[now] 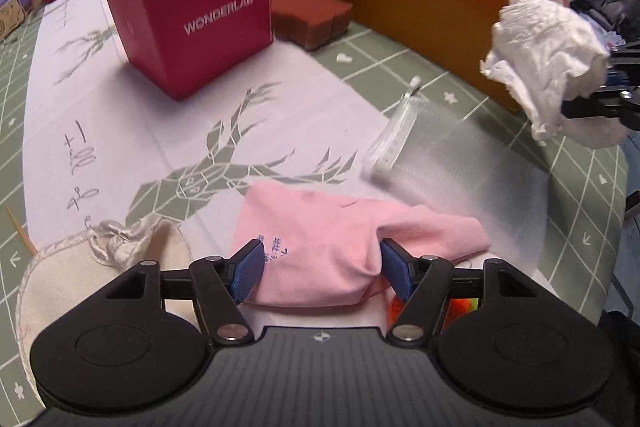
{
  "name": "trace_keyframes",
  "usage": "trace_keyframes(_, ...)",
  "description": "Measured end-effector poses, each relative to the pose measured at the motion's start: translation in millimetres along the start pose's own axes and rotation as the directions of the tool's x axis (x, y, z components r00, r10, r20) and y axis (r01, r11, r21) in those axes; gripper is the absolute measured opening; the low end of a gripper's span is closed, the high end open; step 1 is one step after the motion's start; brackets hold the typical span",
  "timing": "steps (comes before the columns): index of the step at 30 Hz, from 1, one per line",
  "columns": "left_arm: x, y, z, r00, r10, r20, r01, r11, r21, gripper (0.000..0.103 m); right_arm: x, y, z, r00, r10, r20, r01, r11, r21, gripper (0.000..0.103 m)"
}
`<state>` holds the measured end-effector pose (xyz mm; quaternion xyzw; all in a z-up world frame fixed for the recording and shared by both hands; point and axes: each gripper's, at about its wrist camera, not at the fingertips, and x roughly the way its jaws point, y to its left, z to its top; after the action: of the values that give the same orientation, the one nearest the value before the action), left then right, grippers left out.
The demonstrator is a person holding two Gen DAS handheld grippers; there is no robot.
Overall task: Organize soft objects
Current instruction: 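Lift the white cloth with the right tool while the left tool reaches the pink cloth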
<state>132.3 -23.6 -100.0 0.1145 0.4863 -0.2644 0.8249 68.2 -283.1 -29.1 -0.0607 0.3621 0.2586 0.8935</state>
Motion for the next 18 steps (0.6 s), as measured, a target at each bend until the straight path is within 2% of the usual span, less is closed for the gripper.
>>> trace_keyframes(3,3.3,-10.6,3.0,0.999,0.034,-0.010,-0.034,0.998,0.047,0.083,0.6,1.1,-0.3,1.000,0.002,-0.003,-0.002,1.000,-0.003,0.014)
trace_keyframes(6,4.7,-13.3,5.8,0.999,0.032,-0.021,-0.031,0.999,0.040,0.079,2.1,0.7,-1.9,1.000,0.000,-0.012,0.000,1.000,-0.004,0.014)
trace_keyframes(7,4.4,-13.9,6.8,0.999,0.026,-0.025,-0.025,0.999,0.044,0.074,3.1,0.6,-2.9,1.000,-0.002,-0.018,0.002,1.000,-0.008,0.015)
trace_keyframes(9,3.2,-17.2,8.4,0.999,0.020,-0.030,-0.018,0.998,0.067,0.053,5.9,1.9,-5.5,0.999,-0.012,-0.040,0.011,1.000,-0.024,0.017)
trace_keyframes(10,2.2,-18.5,9.1,0.999,0.014,-0.032,-0.012,0.997,0.074,0.046,7.9,2.6,-7.3,0.998,-0.016,-0.059,0.014,0.999,-0.032,0.017)
trace_keyframes(11,1.5,-19.4,9.8,0.999,0.008,-0.036,-0.005,0.997,0.078,0.033,9.6,3.1,-9.1,0.997,-0.020,-0.075,0.017,0.999,-0.039,0.017)
trace_keyframes(12,1.2,-20.1,10.6,0.999,0.004,-0.043,-0.001,0.997,0.080,0.028,11.2,3.5,-11.2,0.996,-0.026,-0.090,0.022,0.999,-0.045,0.017)
trace_keyframes(14,0.9,-19.9,11.5,0.998,-0.010,-0.058,0.014,0.997,0.078,0.008,12.3,4.1,-16.3,0.993,-0.038,-0.110,0.032,0.998,-0.056,0.017)
trace_keyframes(15,0.7,-19.5,11.5,0.998,-0.017,-0.063,0.022,0.997,0.077,0.006,12.1,3.9,-18.5,0.992,-0.042,-0.115,0.035,0.998,-0.058,0.019)
trace_keyframes(17,-0.7,-18.2,10.9,0.998,-0.015,-0.063,0.020,0.997,0.079,0.006,11.6,2.4,-23.0,0.990,-0.059,-0.126,0.052,0.997,-0.056,0.038)
trace_keyframes(18,-1.9,-17.0,10.9,0.998,-0.014,-0.060,0.019,0.997,0.076,0.006,11.5,1.8,-24.8,0.989,-0.074,-0.128,0.067,0.996,-0.057,0.054)
